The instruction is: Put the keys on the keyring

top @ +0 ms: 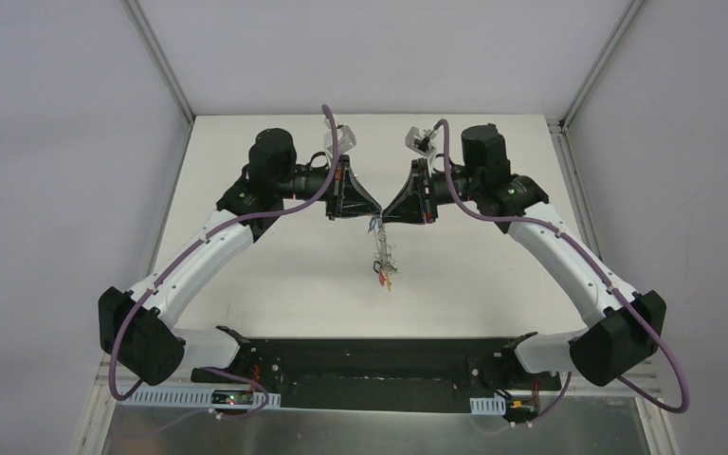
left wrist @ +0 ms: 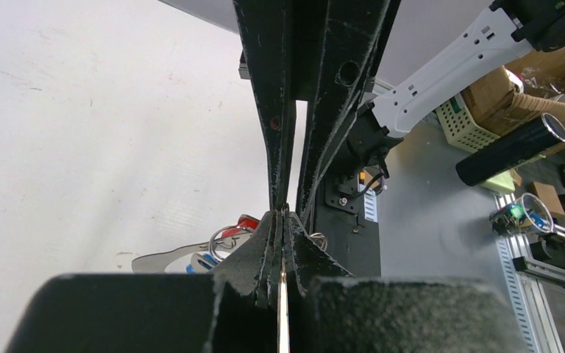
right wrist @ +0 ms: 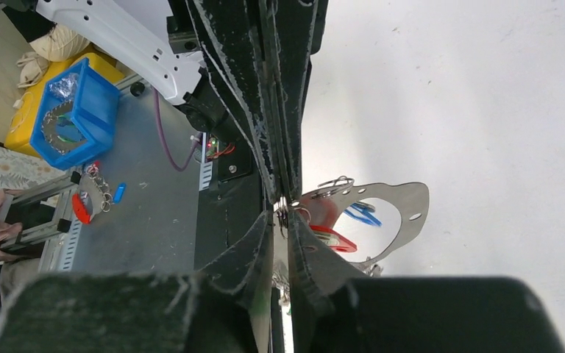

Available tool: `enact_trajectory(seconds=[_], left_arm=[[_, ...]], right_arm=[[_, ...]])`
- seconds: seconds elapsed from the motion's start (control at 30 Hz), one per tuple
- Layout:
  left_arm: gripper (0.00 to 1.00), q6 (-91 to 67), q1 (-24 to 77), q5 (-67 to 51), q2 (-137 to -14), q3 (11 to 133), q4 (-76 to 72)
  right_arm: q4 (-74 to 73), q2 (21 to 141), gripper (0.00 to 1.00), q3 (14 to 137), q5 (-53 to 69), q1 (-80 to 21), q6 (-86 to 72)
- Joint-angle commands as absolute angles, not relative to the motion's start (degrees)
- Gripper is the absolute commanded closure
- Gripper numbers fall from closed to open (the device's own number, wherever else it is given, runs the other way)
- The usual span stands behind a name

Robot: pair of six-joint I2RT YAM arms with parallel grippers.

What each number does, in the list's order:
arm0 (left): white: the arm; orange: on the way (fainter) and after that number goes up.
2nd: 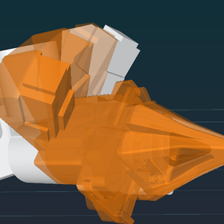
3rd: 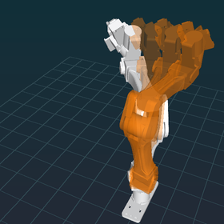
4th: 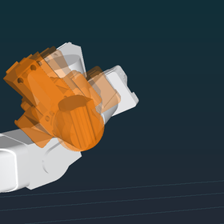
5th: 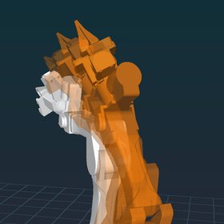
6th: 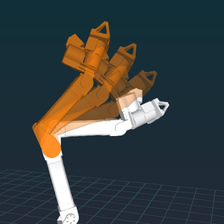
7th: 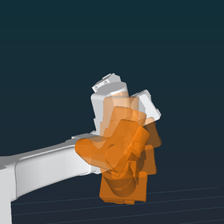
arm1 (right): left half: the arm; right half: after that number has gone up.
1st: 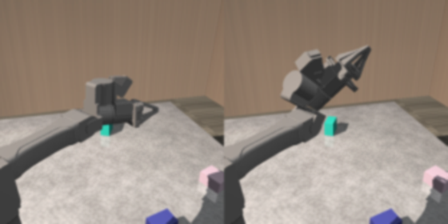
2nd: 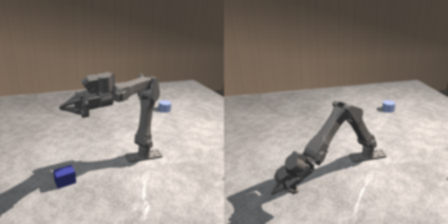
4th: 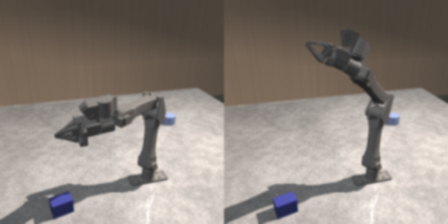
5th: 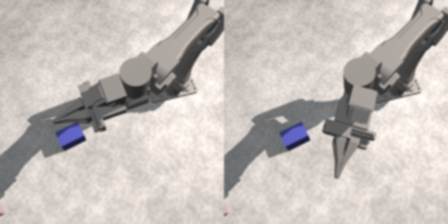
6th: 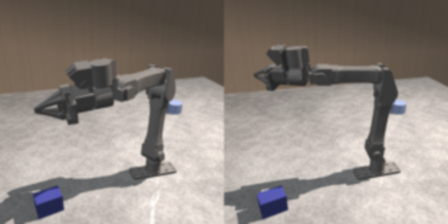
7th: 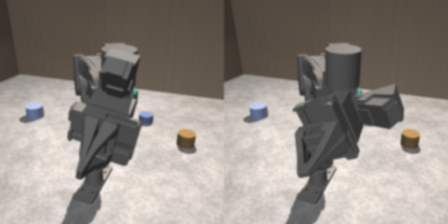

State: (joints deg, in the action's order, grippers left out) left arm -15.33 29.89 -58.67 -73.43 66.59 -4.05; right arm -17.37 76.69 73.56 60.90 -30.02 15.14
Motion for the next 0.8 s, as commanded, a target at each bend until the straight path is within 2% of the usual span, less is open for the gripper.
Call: enact_trajectory(seconds=[0.0, 0.17, 0.27, 0.37, 0.47, 0.57, 0.77], left_arm=[[1.0, -16.7, 29.27, -60.37, -71.81, 66.5, -8.82], [1.0, -16.51, 29.27, -60.44, -71.81, 66.15, -8.75], [1.0, -12.06, 29.27, -61.01, -71.86, 68.19, -3.77], [0.82, -3.5, 29.28, -59.73, -71.97, 72.03, 6.99], [0.7, 2.0, 29.4, -58.28, -72.58, 74.58, 13.45], [0.66, 5.24, 29.96, -58.0, -73.5, 75.93, 17.22], [0.67, 9.94, 31.17, -57.84, -74.3, 76.29, 21.54]], right_arm=[[-14.0, 76.5, 0.9, 74.81, 63.88, -29.8, 13.91], [-14.82, 76.57, 1.0, 75.37, 63.11, -29.98, 14.48], [-20.65, 76.79, 1.0, 77.17, 59.51, -31.15, 19.73], [-25.54, 77.52, 1.0, 79.31, 55.63, -33.38, 24.17], [-27.95, 78.48, 1.0, 80.61, 53.31, -35.28, 26.36], [-28.86, 79.37, 1.0, 81.51, 52.33, -36.3, 27.15], [-28.86, 80.2, 1.0, 82.18, 52.24, -36.92, 26.94]])
